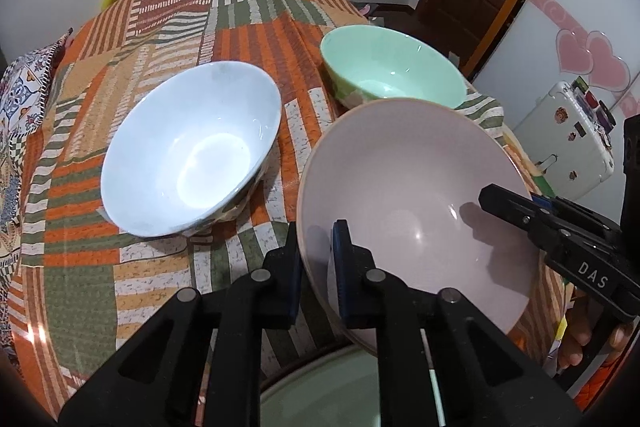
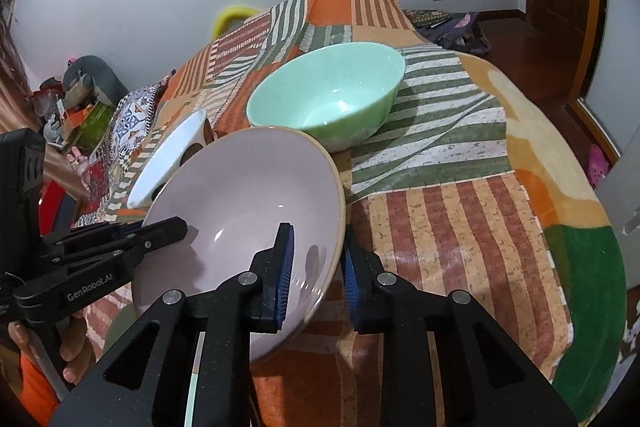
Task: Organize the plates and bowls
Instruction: 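Lift the pink bowl with both grippers and carry it past the plate stack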
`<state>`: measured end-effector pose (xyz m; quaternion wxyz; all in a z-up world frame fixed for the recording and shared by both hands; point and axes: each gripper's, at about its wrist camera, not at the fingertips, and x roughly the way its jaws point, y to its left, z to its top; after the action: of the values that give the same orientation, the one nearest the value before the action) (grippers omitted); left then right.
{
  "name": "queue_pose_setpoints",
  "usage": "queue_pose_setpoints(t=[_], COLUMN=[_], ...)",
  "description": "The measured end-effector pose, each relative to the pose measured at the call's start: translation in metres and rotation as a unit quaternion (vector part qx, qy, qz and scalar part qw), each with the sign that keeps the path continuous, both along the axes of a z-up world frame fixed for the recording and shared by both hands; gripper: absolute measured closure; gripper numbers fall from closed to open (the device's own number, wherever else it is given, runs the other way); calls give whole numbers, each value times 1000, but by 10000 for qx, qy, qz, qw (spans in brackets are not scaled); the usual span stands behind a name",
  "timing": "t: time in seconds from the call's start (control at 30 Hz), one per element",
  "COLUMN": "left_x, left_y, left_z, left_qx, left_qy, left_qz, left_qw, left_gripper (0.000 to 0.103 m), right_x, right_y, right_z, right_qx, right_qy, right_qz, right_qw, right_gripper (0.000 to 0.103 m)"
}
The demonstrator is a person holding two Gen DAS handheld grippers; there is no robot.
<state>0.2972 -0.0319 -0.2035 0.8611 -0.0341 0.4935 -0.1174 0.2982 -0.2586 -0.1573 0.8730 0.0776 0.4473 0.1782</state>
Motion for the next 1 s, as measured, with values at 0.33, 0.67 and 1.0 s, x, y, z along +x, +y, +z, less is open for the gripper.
queue_pose_setpoints(t=[0.33,0.67,1.0], left_x=[-29,-69,-111], left_y=[2,18,44], left_z=[31,69,103], left_qx=[-98,-121,-111], left_qy=[-265,-696,-1123], left_qz=[33,208,390], left_qw=[9996,9973,9928], left_gripper=[89,89,89], right_x=[-19,-41,-60], right_y=[2,23,43], right_z=[30,55,70], right_qx=[34,68,153], right_qy=[-343,-671,-854], right_qz=[-5,191,436], right_qw=[9994,9975,9953], right_gripper=[82,81,79])
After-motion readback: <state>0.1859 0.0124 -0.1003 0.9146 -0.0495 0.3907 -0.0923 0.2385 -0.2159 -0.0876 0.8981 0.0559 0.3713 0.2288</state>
